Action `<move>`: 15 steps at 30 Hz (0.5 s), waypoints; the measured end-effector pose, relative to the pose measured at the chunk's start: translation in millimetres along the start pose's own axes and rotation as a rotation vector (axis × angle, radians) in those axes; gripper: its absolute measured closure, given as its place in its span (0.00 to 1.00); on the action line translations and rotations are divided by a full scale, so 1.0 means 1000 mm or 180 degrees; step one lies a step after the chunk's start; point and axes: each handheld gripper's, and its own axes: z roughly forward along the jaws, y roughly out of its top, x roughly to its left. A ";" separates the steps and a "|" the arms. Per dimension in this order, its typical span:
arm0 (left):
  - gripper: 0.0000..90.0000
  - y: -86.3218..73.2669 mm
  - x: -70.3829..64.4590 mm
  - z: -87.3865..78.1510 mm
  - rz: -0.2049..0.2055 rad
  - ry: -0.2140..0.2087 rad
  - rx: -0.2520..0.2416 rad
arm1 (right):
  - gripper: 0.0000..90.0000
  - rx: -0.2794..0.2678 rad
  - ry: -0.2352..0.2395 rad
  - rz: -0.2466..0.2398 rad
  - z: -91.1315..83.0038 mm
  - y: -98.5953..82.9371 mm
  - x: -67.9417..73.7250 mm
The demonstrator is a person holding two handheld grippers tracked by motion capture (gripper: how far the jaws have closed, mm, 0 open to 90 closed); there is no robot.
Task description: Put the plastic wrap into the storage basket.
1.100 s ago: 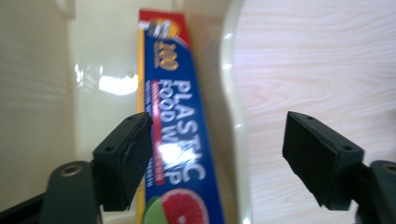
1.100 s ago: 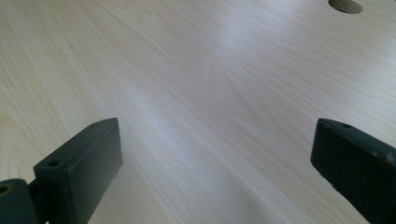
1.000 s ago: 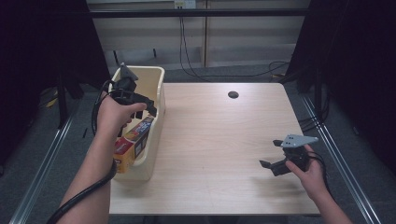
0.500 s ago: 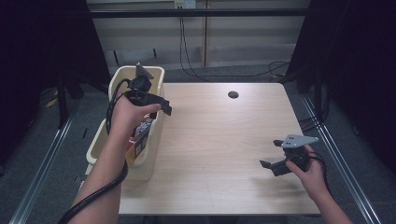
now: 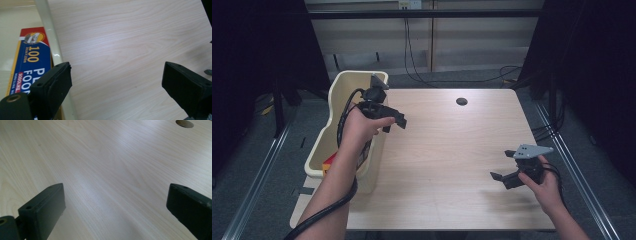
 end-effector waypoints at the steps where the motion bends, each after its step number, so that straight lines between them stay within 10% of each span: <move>1: 0.10 0.000 -0.002 0.001 0.0006 0.0002 -0.0030 | 0.03 -0.0001 -0.0009 -0.0002 0.000 0.000 0.000; 15: 0.10 -0.006 -0.011 0.020 0.0089 -0.0132 -0.0014 | 0.03 0.0021 -0.0011 -0.0010 0.001 0.000 0.001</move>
